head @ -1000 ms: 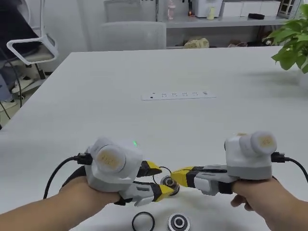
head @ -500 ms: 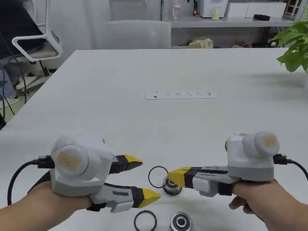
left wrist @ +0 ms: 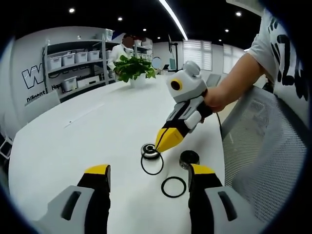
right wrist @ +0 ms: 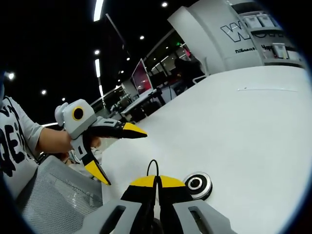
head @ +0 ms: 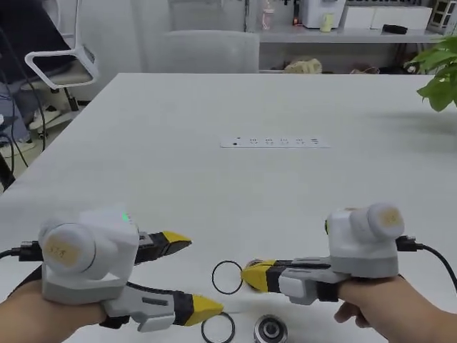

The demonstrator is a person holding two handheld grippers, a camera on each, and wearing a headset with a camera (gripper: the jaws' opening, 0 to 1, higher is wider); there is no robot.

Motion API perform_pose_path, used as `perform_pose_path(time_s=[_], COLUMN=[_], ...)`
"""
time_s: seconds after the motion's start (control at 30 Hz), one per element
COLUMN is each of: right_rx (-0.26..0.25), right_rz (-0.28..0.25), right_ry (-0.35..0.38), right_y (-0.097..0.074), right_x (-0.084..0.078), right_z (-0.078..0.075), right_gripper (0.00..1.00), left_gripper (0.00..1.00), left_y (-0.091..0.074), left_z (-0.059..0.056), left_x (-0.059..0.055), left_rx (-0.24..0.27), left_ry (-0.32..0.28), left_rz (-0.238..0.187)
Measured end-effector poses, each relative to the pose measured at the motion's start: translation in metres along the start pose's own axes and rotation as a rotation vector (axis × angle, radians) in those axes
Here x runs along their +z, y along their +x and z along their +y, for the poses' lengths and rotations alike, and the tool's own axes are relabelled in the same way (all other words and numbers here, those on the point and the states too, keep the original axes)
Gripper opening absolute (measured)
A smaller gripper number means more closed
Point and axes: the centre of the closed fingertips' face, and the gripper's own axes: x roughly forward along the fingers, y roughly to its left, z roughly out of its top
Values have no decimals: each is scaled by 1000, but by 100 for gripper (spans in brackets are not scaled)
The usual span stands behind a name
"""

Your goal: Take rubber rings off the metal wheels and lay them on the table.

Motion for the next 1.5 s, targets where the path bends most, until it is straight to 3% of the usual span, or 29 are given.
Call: perform_pose_path(time_s=[0.27, 0.57, 0.83, 1.13, 1.3, 1.5], right_rx=[14, 5, -18, -19, -15, -37], right_rz=[46, 83, 112, 93, 53, 22], right_ry=[8, 12, -40, -55, -52, -70], right_y=[11, 21, 21, 19, 13, 3], right_x=[-13, -20, -26, -19, -5, 5], right_z=[3, -2, -7, -5, -3, -11], right_gripper=[0, 0, 1, 10, 14, 15], left_gripper=[66, 65, 65, 65, 65, 63], left_y=[-8, -11, -12, -11, -9, -6], left_z=[3, 6, 7, 9, 12, 11], left_x=[-12, -14, -17, -17, -15, -10], left_rx=[16, 31, 35, 33, 32, 18], left_ry=[-11, -22, -21, -20, -17, -4], left_rz=[19, 20, 33, 40, 37, 37])
